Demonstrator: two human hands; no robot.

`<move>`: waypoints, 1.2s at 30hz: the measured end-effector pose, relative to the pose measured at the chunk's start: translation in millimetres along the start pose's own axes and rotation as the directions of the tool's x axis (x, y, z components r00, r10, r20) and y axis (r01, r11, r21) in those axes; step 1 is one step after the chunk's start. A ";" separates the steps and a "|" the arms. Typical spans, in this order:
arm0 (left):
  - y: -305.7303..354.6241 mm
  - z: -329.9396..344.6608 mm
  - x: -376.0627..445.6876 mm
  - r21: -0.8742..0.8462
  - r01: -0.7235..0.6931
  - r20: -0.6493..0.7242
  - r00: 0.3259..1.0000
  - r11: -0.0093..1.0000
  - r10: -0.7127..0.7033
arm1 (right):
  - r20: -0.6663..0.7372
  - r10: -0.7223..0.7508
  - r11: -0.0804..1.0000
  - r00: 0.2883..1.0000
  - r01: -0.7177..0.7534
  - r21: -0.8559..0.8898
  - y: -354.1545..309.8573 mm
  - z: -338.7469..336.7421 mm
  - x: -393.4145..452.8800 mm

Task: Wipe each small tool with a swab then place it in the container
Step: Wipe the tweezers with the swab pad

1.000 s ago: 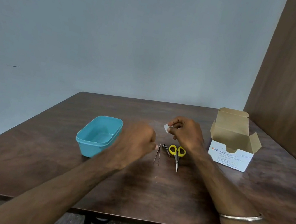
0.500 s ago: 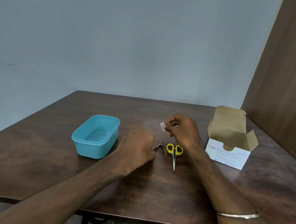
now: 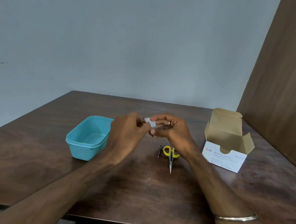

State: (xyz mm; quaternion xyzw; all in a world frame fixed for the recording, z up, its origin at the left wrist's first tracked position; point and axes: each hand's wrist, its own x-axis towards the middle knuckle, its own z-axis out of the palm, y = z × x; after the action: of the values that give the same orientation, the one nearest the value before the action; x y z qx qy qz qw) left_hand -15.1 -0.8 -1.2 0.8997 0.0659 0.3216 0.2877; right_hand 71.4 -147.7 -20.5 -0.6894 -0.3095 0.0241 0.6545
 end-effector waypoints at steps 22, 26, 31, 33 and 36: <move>-22.8 49.1 14.1 -0.506 0.049 0.027 0.999 0.861 -0.041 | -0.390 0.020 0.995 0.920 0.022 0.101 5.0 -11.0 10.5; -29.2 49.1 13.0 -0.504 0.037 0.037 0.999 0.863 -0.021 | -0.390 0.029 0.996 0.920 0.004 0.084 2.9 -6.6 9.3; -29.2 49.3 11.5 -0.513 0.026 0.046 0.999 0.858 -0.003 | -0.356 0.059 0.993 0.933 -0.019 0.114 -1.3 -3.7 5.8; -27.6 49.1 11.3 -0.509 0.015 0.044 0.999 0.861 0.008 | -0.315 0.089 0.992 0.945 -0.054 0.117 -2.0 -2.5 4.6; -24.9 46.6 9.4 -0.503 0.011 0.048 0.999 0.864 0.016 | -0.249 0.102 0.991 0.963 -0.078 0.104 -1.5 -1.3 3.4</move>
State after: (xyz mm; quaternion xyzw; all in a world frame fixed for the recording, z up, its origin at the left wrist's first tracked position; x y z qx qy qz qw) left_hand 22.7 0.5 -39.3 0.8016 -0.0286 0.3052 0.5132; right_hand 74.2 -147.4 -17.7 -0.6688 -0.1899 -0.0199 0.7185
